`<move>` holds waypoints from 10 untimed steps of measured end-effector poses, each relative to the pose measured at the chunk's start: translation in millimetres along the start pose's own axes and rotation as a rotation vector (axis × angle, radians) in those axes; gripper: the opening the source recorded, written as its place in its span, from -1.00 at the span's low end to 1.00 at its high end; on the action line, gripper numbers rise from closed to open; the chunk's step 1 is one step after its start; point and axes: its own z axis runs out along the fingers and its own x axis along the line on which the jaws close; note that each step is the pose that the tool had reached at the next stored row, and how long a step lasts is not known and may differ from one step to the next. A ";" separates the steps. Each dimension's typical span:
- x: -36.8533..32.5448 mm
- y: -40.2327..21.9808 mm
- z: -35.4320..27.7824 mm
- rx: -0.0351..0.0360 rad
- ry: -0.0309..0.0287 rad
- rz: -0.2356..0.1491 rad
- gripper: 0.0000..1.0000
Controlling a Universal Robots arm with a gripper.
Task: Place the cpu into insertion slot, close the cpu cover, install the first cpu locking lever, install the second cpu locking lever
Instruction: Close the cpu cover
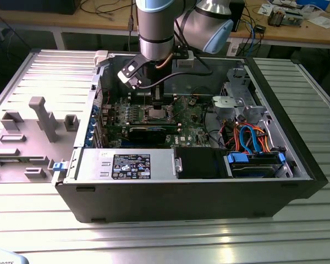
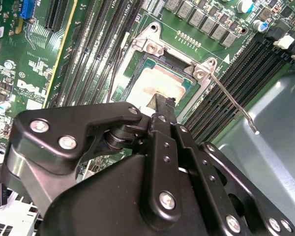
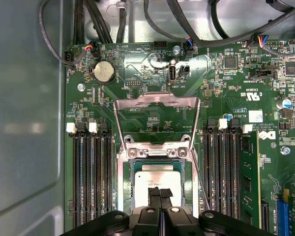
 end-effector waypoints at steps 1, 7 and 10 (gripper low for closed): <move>0.1 2.0 0.2 0.0039 -0.0006 0.000 -0.79; 0.1 7.2 0.4 0.0186 -0.0010 0.000 -0.79; 0.2 7.3 -0.5 0.0188 -0.0014 0.000 -0.79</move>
